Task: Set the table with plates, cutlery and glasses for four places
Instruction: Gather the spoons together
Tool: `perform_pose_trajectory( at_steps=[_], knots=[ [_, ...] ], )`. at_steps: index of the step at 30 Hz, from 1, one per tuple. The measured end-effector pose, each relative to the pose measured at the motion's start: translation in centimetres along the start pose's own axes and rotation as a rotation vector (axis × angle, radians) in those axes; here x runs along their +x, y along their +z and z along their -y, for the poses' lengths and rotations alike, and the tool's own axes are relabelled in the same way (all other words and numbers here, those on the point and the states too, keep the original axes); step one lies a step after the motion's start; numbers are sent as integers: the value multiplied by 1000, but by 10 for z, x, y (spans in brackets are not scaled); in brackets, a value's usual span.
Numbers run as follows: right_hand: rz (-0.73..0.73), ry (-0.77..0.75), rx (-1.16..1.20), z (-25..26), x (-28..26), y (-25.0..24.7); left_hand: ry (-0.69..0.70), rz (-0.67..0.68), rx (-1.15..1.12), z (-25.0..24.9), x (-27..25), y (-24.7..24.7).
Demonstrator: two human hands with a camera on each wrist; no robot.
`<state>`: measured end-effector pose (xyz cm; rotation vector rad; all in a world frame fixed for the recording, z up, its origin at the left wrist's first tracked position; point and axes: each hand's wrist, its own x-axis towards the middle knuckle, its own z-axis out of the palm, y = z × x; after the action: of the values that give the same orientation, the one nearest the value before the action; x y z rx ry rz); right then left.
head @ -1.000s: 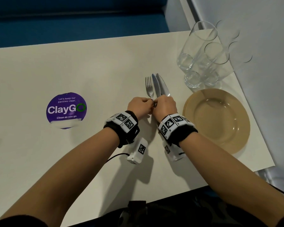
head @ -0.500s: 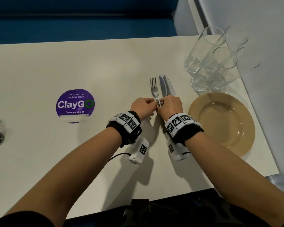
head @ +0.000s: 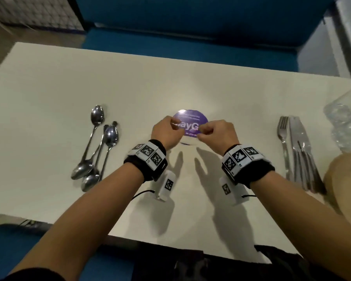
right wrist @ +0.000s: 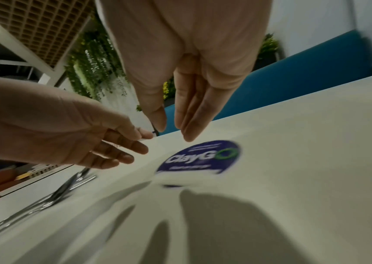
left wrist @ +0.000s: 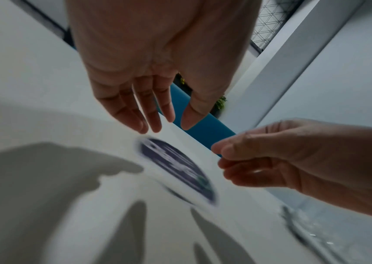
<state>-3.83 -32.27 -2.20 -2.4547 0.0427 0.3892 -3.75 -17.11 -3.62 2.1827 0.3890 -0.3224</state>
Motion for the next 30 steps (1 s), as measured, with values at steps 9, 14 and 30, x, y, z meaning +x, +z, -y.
perform_pose_trajectory(
  at_steps=[9, 14, 30],
  knots=[
    [248, 99, 70, 140, -1, 147, -98, -20, 332, 125, 14, -154],
    [250, 177, -17, 165, -3, 183, -109, 52, 414, 147, 18, -159],
    [142, 372, 148, 164, 1, 191, -123, 215, 300, 141, 33, -185]
  ],
)
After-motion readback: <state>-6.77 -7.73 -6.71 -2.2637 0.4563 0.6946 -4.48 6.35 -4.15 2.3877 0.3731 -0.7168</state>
